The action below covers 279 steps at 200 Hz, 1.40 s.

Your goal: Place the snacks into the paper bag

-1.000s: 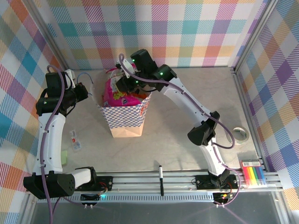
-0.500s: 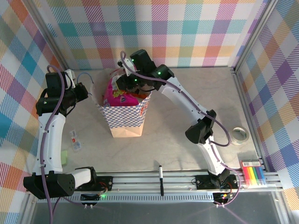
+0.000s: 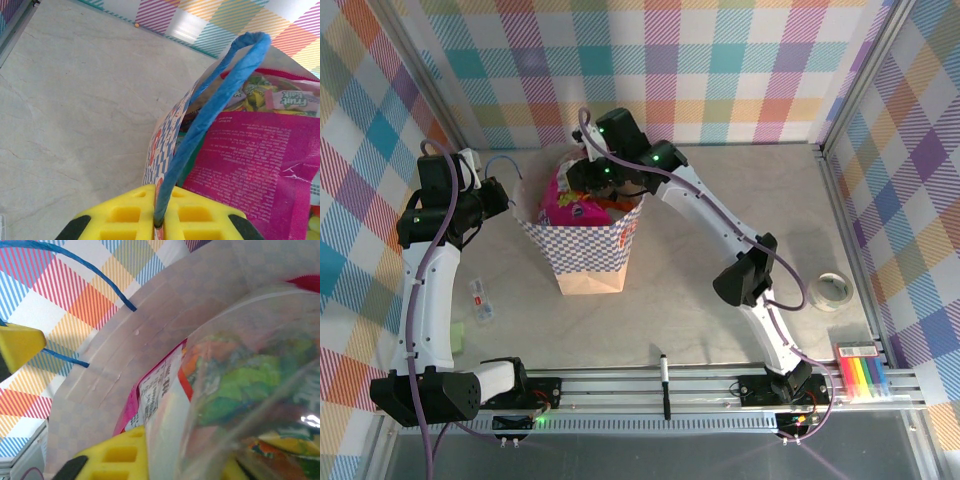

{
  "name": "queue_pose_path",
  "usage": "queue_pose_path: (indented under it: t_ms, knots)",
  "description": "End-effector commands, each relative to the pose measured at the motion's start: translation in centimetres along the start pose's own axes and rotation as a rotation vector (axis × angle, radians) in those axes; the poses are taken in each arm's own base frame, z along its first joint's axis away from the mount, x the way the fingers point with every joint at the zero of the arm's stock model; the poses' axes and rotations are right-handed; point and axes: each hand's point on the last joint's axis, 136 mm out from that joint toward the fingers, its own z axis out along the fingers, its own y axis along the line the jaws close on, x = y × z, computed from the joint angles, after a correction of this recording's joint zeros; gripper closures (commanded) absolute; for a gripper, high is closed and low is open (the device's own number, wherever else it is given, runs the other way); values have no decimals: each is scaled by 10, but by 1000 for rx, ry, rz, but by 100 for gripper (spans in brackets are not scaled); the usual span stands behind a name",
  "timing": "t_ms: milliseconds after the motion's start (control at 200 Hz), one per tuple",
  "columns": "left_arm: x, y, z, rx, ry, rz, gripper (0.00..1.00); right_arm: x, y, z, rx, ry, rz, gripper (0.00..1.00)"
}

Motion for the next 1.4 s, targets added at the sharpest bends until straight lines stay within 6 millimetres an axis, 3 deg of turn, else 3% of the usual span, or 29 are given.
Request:
queue_pose_path:
  t_ms: [0, 65, 185, 395, 510, 570, 700, 800, 895, 1000, 1225, 1390]
  knots:
    - [1, 5, 0, -12, 0, 6, 89, -33, 21, -25, -44, -111, -53, 71]
    - [1, 5, -1, -13, -2, 7, 89, -25, 12, -30, 19, -82, -50, 49]
    - [1, 5, -1, -12, -2, 7, 89, -18, -7, -50, 164, -72, -69, 39]
    - [0, 2, -1, 3, 0, 0, 89, -17, -24, -90, 342, -105, -133, 41]
    - [-1, -1, -2, 14, -4, -2, 89, -11, -38, -95, 419, -81, -130, 56]
    - [-1, -1, -3, 16, -3, -2, 89, -6, -35, -91, 396, -64, -126, 65]
    - [-1, -2, -4, 18, -3, -2, 89, -5, -25, -84, 325, -59, -113, 74]
    - [0, -2, -4, 18, 0, -2, 88, -8, -7, -78, 232, -71, -118, 84]
    - [0, -1, -4, 16, 0, -2, 88, -7, 14, -67, 117, -67, -116, 84]
    - [0, -1, -3, 18, 2, -3, 88, -2, 22, -48, 38, -36, -87, 81]
    - [0, -1, -3, 13, 2, 2, 88, 25, -2, -3, 58, 79, -18, 81]
    - [0, 0, -3, 10, 1, 3, 89, 45, -26, 1, 161, 147, 1, 79]
